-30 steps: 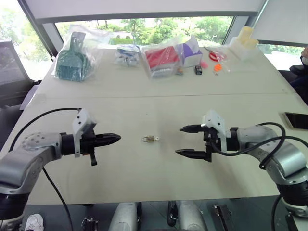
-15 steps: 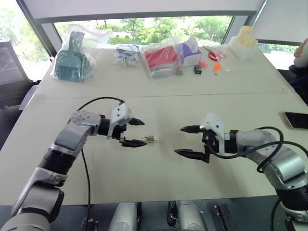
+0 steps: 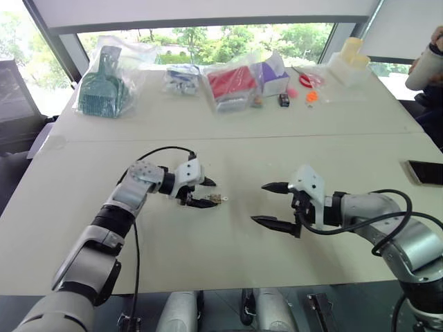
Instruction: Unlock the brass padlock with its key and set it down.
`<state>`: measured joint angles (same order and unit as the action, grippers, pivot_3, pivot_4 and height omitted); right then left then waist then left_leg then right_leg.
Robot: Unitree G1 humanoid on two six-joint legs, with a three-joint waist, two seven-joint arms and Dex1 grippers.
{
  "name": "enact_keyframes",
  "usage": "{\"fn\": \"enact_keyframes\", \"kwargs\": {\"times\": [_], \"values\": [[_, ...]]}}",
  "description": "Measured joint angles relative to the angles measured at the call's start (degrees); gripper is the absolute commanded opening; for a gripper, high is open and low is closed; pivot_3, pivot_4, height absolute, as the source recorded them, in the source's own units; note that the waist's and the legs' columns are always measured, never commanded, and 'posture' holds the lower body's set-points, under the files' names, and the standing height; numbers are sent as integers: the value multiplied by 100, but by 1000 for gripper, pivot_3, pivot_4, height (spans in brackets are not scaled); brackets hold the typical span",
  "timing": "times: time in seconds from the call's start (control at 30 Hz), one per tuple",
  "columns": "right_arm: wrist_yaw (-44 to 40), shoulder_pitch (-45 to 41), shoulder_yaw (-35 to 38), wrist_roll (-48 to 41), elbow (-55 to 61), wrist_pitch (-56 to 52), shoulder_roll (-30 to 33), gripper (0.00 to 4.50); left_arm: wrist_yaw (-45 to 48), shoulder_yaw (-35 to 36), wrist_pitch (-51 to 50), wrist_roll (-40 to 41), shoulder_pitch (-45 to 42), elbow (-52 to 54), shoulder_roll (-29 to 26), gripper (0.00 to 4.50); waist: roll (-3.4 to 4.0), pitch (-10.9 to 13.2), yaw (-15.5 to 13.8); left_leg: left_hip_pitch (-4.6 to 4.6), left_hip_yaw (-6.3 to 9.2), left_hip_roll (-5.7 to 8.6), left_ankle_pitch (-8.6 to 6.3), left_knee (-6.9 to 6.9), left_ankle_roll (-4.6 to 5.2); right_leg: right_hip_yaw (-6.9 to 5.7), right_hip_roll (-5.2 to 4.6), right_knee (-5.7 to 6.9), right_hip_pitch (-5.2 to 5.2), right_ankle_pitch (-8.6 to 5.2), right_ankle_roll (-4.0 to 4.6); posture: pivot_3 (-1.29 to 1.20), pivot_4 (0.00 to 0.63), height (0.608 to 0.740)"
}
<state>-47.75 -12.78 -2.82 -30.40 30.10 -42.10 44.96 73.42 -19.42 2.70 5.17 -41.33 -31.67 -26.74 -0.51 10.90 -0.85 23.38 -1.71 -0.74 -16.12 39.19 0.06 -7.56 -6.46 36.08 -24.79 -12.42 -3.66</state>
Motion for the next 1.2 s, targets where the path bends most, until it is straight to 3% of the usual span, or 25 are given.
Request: {"fn": "enact_keyframes", "kwargs": {"times": [0.07,0.1,0.43,0.67,0.93,1.07,1.2], "values": [[3,-3,0,6,0,1,0,4500,-6,-1,129,-45,6,-50,57,905,-1,0,-13,-2,3,0,0,3,0,-1,0,0,5,0,0,0,150,740],[3,-4,0,8,0,1,0,4500,-22,3,179,-70,5,-74,75,722,-2,-1,-16,-3,5,-1,0,4,0,-2,-1,0,8,0,0,0,150,740],[-9,-307,-155,296,-143,272,-18,4500,-103,105,208,-88,131,68,87,724,-2,-2,-6,-8,6,0,0,5,0,-4,-3,0,14,0,0,0,150,740],[118,-1017,-1421,2442,-1403,2346,-63,4500,-7,515,-892,376,-14,901,-36,724,-3,0,14,-2,2,3,0,4,0,-3,0,2,5,-1,-2,0,150,740],[643,-1619,-1920,3940,-2303,3923,-687,4500,-53,563,-1250,430,-43,1314,-73,724,-3,0,10,-3,-3,8,2,4,-1,-2,0,5,5,-1,-2,0,150,740],[668,-1703,-1915,4146,-2425,4210,-803,3204,-123,563,-1318,428,-43,1408,-73,724,-3,0,10,-2,-3,7,1,4,-1,-1,-1,4,6,0,-2,0,150,740],[658,-1698,-1915,4269,-2456,4313,-937,1051,-163,563,-1332,427,-42,1413,-63,724,-3,0,16,-3,-3,8,1,4,-1,-2,2,5,6,0,-2,0,150,740]]}}
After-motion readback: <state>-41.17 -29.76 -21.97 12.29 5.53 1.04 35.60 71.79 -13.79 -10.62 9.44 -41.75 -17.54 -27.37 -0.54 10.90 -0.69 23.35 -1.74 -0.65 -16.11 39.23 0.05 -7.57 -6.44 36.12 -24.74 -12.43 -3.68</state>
